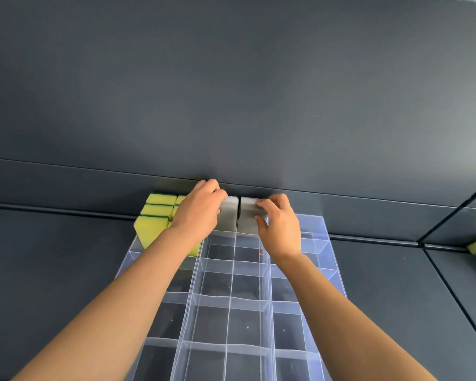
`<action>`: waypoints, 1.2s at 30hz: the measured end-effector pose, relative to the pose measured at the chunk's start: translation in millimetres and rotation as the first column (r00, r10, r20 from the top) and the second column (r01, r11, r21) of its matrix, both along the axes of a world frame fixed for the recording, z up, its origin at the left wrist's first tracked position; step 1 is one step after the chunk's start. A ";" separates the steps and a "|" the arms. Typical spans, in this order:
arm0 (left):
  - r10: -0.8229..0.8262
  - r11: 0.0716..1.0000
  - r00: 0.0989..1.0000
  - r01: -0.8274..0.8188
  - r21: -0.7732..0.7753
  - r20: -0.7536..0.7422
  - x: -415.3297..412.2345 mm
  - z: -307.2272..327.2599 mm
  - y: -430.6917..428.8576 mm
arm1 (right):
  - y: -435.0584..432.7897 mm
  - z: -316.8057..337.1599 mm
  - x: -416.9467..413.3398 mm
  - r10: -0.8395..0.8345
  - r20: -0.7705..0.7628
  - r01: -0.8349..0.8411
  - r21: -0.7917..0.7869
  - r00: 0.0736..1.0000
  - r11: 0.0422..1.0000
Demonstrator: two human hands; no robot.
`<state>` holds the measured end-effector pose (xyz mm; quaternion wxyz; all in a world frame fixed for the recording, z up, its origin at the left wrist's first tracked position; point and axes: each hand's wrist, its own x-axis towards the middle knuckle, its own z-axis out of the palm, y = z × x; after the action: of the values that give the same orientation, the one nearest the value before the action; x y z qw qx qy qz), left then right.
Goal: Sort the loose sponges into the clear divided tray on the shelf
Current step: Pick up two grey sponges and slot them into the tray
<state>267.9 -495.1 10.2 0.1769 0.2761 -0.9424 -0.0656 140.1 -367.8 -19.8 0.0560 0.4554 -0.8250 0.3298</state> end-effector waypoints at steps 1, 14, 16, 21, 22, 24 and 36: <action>-0.003 1.000 1.000 0.003 -0.006 0.026 -0.7 -0.9 0.2 | -0.1 -0.1 0.0 0.005 -0.003 -0.005 0.002 1.000 1.000; 0.082 0.982 0.993 -0.066 -0.178 0.086 -4.9 -5.7 11.8 | 9.3 -0.4 4.2 -0.021 -0.021 0.022 0.081 1.000 0.996; 0.081 0.978 0.994 -0.066 -0.198 0.067 -4.5 -3.1 16.5 | 17.6 -1.6 3.1 -0.039 -0.031 0.042 0.100 0.999 0.994; -0.011 0.975 1.000 0.010 -0.223 -0.004 -15.7 5.4 42.0 | 53.3 -1.1 -10.1 -0.095 -0.101 0.111 0.169 0.990 0.979; -0.042 0.973 0.999 0.038 -0.226 -0.011 -19.9 6.8 49.5 | 63.4 -0.5 -14.4 -0.104 -0.122 0.125 0.181 0.987 0.975; -0.108 0.968 0.994 0.100 -0.228 -0.025 -29.8 8.7 64.8 | 83.7 1.4 -23.4 -0.132 -0.161 0.163 0.200 0.978 0.966; -0.236 0.942 0.960 0.264 -0.207 0.150 -129.1 -0.6 215.9 | 270.5 12.2 -91.3 -0.299 -0.229 0.361 0.316 0.926 0.877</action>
<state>138.8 -279.2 9.6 0.1388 0.1358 -0.9803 0.0366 48.8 -97.2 -7.6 0.1007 0.3371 -0.9282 0.1211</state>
